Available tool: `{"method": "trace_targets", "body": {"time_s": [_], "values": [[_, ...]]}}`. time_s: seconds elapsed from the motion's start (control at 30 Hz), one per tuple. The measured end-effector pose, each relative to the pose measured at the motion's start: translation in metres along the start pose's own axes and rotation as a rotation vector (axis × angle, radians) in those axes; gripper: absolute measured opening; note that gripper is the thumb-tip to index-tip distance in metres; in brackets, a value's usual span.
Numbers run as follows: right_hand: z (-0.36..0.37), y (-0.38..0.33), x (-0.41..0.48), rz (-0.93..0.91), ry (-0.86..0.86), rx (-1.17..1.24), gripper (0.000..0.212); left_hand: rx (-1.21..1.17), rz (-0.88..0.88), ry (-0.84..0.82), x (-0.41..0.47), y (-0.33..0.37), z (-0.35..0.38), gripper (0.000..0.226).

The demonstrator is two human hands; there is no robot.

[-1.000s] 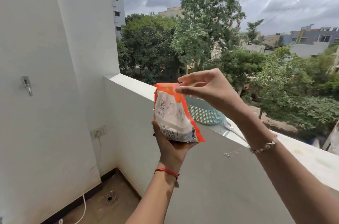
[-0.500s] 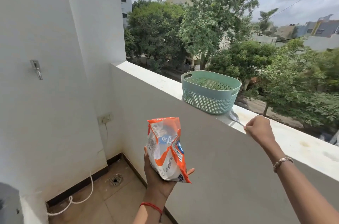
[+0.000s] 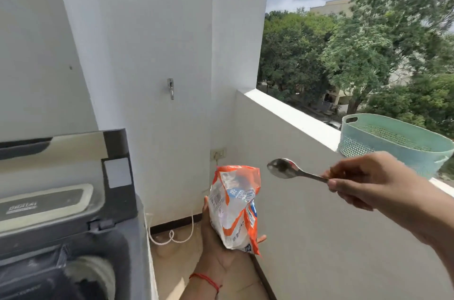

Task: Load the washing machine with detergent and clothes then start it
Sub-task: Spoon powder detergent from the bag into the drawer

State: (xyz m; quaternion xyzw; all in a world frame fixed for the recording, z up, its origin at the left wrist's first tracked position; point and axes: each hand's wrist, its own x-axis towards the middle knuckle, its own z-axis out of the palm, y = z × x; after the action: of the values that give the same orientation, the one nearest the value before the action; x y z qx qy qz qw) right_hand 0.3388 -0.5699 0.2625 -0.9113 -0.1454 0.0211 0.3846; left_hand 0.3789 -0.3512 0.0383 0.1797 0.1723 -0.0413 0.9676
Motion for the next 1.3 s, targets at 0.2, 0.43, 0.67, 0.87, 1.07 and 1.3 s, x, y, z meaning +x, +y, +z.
{"method": "trace_targets", "body": {"time_s": [0.2, 0.43, 0.67, 0.87, 1.07, 1.3], "values": [[0.095, -0.118, 0.011, -0.349, -0.154, -0.035, 0.016, -0.059, 0.127, -0.127, -0.041, 0.117, -0.058, 0.066], [0.248, -0.211, 0.014, -0.541, -0.09, -0.055, 0.023, 0.028, 0.401, -0.022, -0.141, 0.225, -0.125, 0.068], [0.384, -0.259, -0.007, -0.539, -0.108, 0.012, 0.022, 0.067, 0.498, 0.093, -0.202, 0.287, -0.22, 0.066], [0.47, -0.256, -0.026, -0.434, -0.134, 0.061, 0.018, 0.086, 0.505, 0.169, -0.23, 0.303, -0.27, 0.071], [0.504, -0.244, -0.027, -0.171, -0.271, 0.258, 0.017, 0.112, 0.496, 0.269, -0.234, 0.312, -0.304, 0.059], [0.519, -0.223, -0.016, 0.251, -0.377, 0.645, 0.012, 0.177, 0.413, 0.348, -0.231, 0.318, -0.335, 0.054]]}}
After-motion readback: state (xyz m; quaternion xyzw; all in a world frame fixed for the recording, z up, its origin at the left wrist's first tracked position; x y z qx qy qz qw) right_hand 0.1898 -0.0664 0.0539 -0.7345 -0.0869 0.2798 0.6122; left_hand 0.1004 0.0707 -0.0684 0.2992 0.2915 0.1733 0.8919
